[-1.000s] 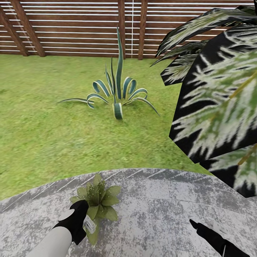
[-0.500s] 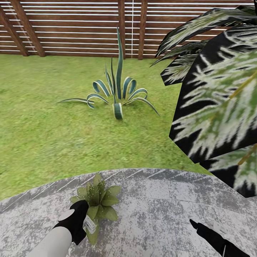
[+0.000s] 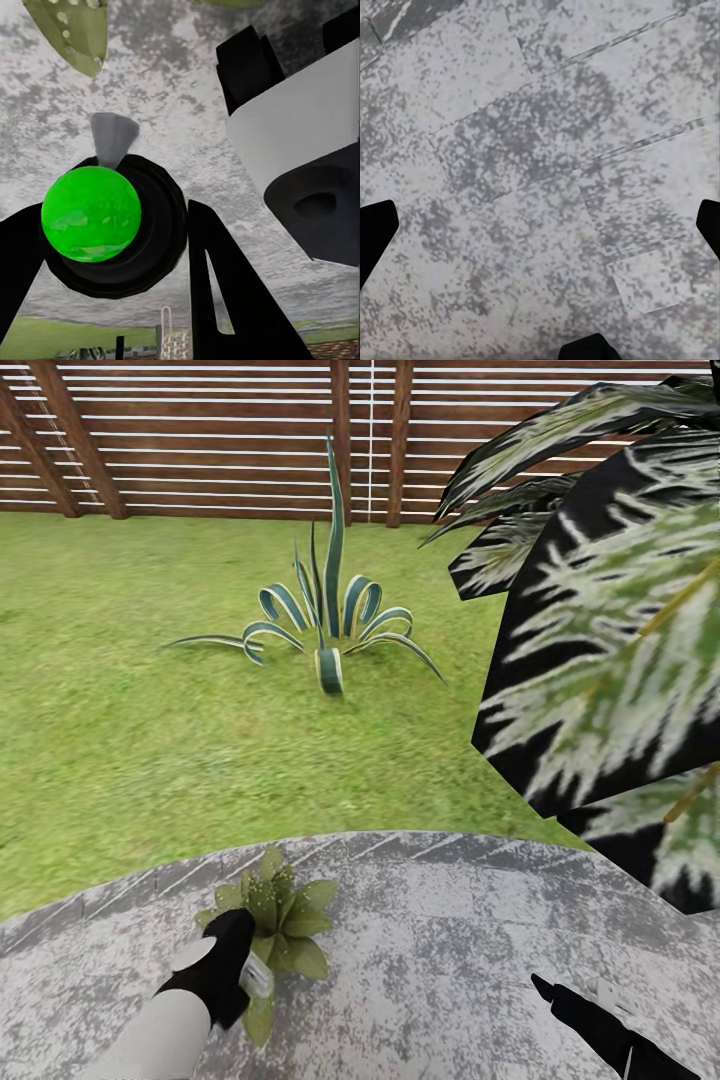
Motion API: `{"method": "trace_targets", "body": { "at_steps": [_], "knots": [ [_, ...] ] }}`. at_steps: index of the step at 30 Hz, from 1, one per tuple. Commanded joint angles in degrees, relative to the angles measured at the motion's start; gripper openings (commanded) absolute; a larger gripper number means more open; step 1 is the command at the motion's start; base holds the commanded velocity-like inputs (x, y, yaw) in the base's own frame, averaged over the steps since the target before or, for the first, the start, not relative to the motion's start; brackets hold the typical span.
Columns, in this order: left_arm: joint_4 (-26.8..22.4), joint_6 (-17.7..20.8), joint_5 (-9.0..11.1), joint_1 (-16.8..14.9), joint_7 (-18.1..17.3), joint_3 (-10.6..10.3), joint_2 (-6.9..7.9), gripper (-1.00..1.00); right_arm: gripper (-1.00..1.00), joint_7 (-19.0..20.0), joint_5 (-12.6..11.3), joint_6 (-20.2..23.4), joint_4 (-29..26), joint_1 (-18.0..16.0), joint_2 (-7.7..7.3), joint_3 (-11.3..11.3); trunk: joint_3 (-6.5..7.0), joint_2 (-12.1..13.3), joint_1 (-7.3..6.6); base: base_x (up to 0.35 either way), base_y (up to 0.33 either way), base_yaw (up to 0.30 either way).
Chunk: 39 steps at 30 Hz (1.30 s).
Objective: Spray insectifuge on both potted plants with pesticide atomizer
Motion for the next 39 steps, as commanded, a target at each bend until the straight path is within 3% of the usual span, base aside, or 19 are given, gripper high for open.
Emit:
{"method": "trace_targets", "body": {
  "at_steps": [1, 4, 7, 8, 13, 17, 27, 31, 37, 39],
  "knots": [
    [-0.6, 0.2, -0.7, -0.2, -0.5, 0.4, -0.17, -1.00, 1.00, 0.4, 0.2, 0.3, -0.2, -0.1, 0.04, -0.3, -0.04, 0.0, 0.00, 0.000, -0.001, 0.000],
    [-0.3, 0.2, -1.8, -0.8, -0.5, 0.3, -0.15, -1.00, 1.00, 0.4, 0.2, 0.3, -0.2, -0.1, 0.04, -0.3, -0.04, 0.0, 0.00, 0.000, 0.000, 0.000],
    [4.5, 0.2, -3.7, -0.8, -0.5, 0.3, -0.07, -1.00, 1.00, 0.4, 0.2, 0.3, -0.2, -0.1, 0.04, -0.3, -0.04, 0.0, 0.00, 0.000, 0.000, 0.000],
    [9.0, 0.1, -4.2, -0.8, -0.5, 0.3, -0.05, -1.00, 1.00, 0.4, 0.2, 0.3, -0.2, -0.1, 0.06, -0.3, -0.04, 0.0, 0.00, 0.000, 0.000, 0.000],
    [13.0, 0.1, -4.5, -0.7, -0.5, 0.3, 0.08, -1.00, 1.00, 0.4, 0.2, 0.3, -0.2, -0.1, 0.04, -0.3, -0.04, 0.0, 0.00, 0.000, 0.000, 0.000],
    [13.4, 0.0, -4.5, -0.4, -0.5, 0.3, 0.32, -1.00, 1.00, 0.4, 0.2, 0.3, -0.2, -0.1, 0.04, -0.3, -0.04, 0.0, 0.00, 0.000, 0.000, 0.000],
    [15.9, 0.0, -4.5, -0.3, -0.4, 0.4, 2.62, -1.00, 1.00, 0.3, 0.2, 0.3, -0.1, -0.1, 0.05, -0.3, -0.04, 0.0, 0.00, 0.000, 0.000, 0.000],
    [13.7, 0.0, -4.5, -0.6, -0.4, 0.6, 2.97, -1.00, 1.00, 0.3, 0.2, 0.3, -0.1, -0.1, 0.05, -0.3, -0.04, 0.0, 0.00, 0.000, 0.000, 0.000],
    [10.7, 0.1, -4.5, -1.7, -0.5, 0.5, 2.61, -1.00, 1.00, 0.2, 0.2, 0.3, -0.1, -0.1, 0.04, -0.3, -0.04, 0.0, 0.00, 0.000, 0.000, 0.000],
    [9.3, 0.1, -4.5, -3.6, -1.8, 0.5, 1.53, -1.00, 1.00, 0.2, 0.2, 0.3, -0.1, -0.1, 0.04, -0.3, -0.04, 0.0, 0.00, 0.000, 0.000, 0.000]
  ]
}}
